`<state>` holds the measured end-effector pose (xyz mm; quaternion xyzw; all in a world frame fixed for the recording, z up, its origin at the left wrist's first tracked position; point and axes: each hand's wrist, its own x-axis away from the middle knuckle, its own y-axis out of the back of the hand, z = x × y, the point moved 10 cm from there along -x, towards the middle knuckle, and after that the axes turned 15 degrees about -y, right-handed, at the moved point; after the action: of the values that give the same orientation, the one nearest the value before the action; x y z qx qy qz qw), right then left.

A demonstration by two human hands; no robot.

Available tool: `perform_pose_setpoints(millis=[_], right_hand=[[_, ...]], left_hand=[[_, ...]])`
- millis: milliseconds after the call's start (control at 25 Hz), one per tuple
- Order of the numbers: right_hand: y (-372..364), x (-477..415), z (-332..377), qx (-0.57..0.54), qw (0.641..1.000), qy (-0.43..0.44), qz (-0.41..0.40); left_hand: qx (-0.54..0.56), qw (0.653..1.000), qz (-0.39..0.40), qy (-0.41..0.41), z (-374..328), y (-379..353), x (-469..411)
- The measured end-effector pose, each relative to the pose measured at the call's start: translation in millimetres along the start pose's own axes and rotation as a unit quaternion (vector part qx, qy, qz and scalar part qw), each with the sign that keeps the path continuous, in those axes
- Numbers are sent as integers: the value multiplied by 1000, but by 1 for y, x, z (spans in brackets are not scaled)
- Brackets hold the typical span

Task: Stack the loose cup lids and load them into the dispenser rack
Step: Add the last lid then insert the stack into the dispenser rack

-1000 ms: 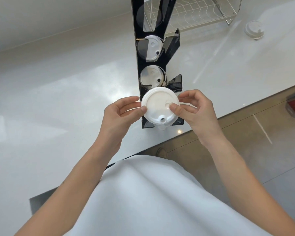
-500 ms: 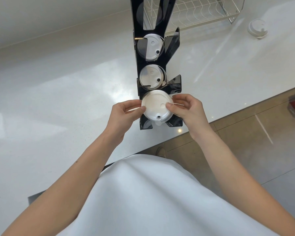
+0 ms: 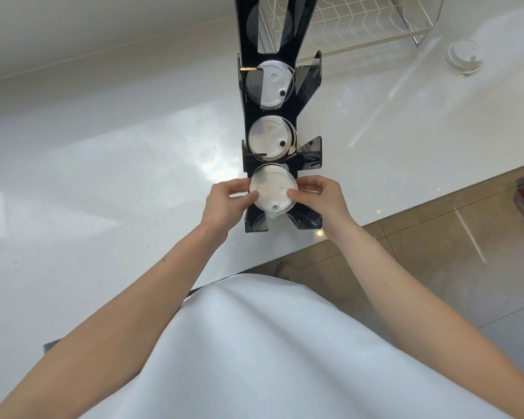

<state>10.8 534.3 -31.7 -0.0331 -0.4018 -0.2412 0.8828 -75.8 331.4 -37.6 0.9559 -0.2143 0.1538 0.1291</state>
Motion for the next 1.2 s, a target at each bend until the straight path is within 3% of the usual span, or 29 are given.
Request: perform_pose_setpoints(millis=[360,520,1200], right_hand=[[-1,-16,-7,37,999,-13,-22],[-12,-20,-9,25,998,-18,48],[17,-30,2,39,992,-20,117]], left_hand=[[11,1000,-2,12,5,-2,-2],[-17,1000,17,10,9,-6,-6],[-96,994,-38,-27,-4,-37,14]])
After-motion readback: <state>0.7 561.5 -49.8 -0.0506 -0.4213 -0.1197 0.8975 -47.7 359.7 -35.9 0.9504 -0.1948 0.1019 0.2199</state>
